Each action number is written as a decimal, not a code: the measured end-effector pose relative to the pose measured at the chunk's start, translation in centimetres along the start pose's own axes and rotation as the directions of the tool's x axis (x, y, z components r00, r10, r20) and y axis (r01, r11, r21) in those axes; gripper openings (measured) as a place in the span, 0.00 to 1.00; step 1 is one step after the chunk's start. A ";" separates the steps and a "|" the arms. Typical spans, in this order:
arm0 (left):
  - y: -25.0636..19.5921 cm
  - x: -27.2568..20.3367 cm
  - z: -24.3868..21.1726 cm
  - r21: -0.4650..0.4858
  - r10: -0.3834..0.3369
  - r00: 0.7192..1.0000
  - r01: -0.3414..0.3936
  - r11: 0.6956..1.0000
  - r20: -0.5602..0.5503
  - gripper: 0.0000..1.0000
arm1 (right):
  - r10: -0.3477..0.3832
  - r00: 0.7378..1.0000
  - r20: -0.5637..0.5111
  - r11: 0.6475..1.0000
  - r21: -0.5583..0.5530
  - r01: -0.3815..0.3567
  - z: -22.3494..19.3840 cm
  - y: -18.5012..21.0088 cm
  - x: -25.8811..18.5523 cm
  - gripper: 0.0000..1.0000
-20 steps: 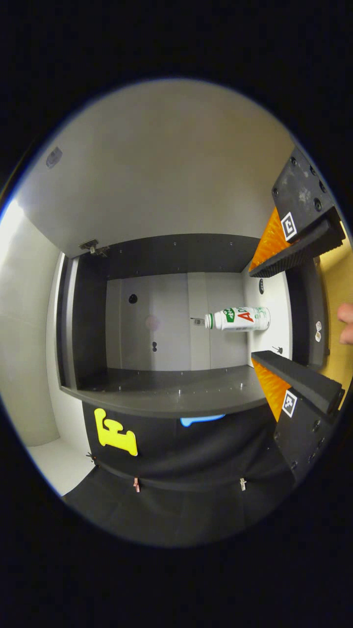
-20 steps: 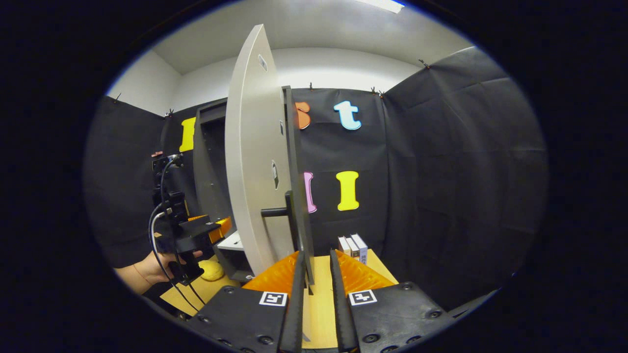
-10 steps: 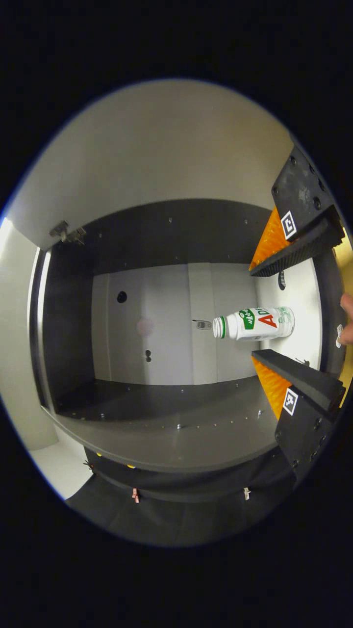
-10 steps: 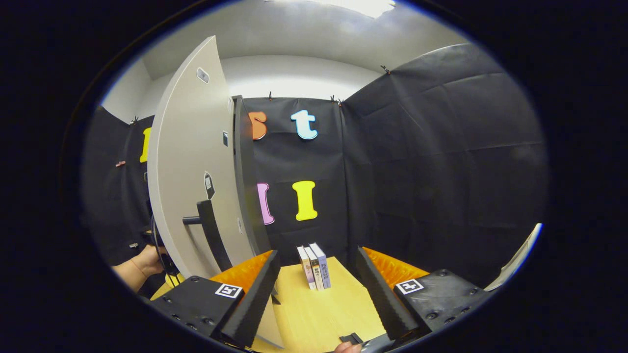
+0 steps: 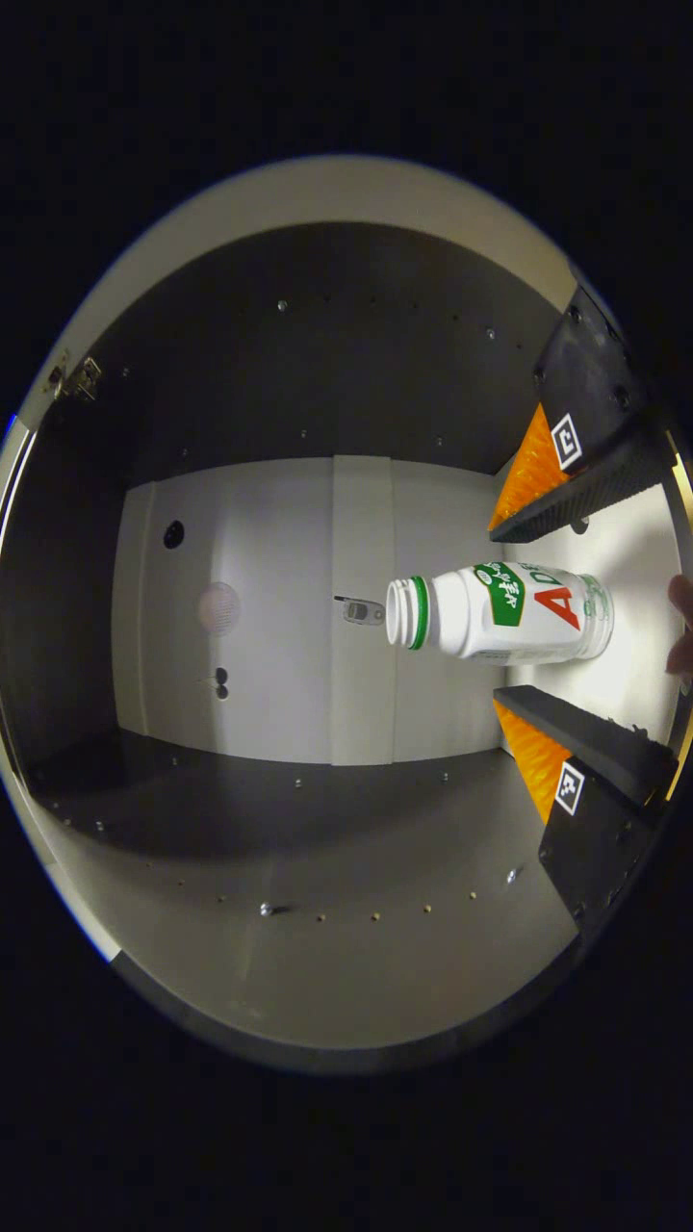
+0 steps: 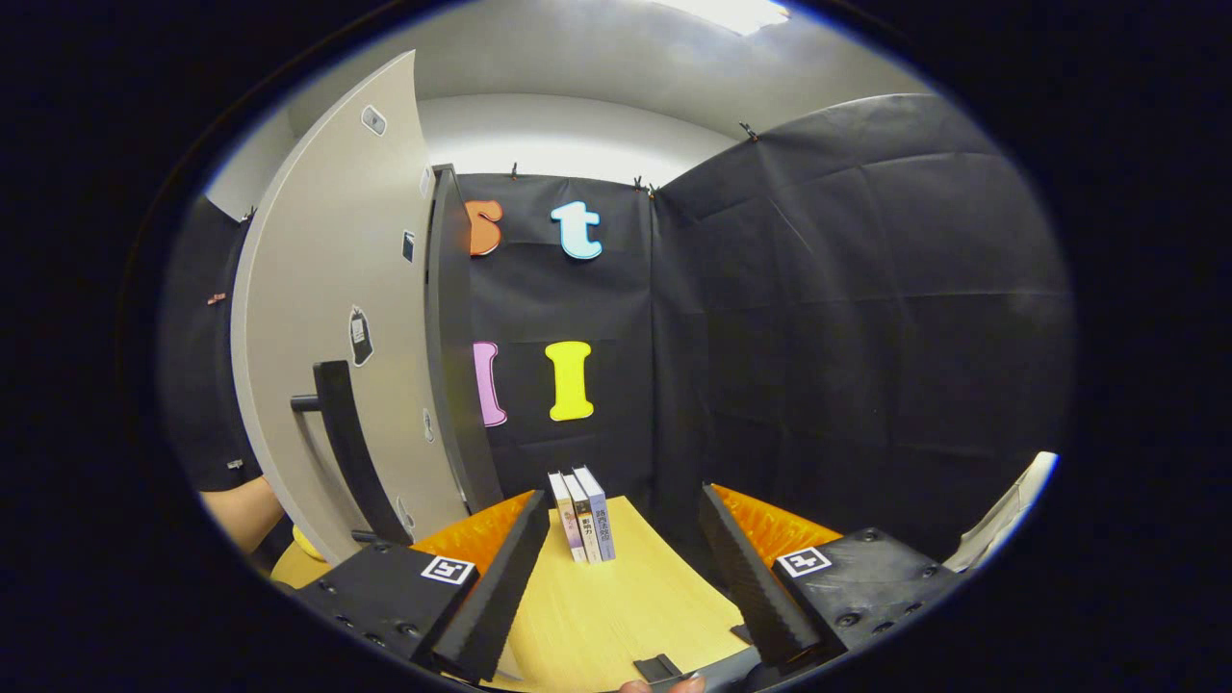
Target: Open the cabinet door with the right hand, grasp the bottle in the cabinet with the left hand and place it on the coaster, then close the cabinet door with the right hand.
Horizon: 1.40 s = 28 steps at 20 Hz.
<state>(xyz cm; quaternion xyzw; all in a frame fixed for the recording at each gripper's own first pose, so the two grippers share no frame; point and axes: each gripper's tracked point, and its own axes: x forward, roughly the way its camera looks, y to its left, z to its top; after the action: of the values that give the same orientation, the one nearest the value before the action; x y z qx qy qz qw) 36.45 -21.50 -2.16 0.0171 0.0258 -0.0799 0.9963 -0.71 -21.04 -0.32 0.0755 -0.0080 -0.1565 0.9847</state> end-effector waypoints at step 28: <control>4.5 -13.2 3.4 0.093 -0.024 0.997 0.018 0.995 0.069 0.80 | 0.053 0.998 0.030 0.998 0.017 -0.054 1.1 1.5 -0.9 0.98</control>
<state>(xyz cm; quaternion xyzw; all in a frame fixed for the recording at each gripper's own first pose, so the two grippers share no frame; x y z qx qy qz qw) 24.34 -15.08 2.06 0.0603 -0.0125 -0.0920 0.9939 -1.18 -19.51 1.05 0.0818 -0.0259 -0.1311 0.9877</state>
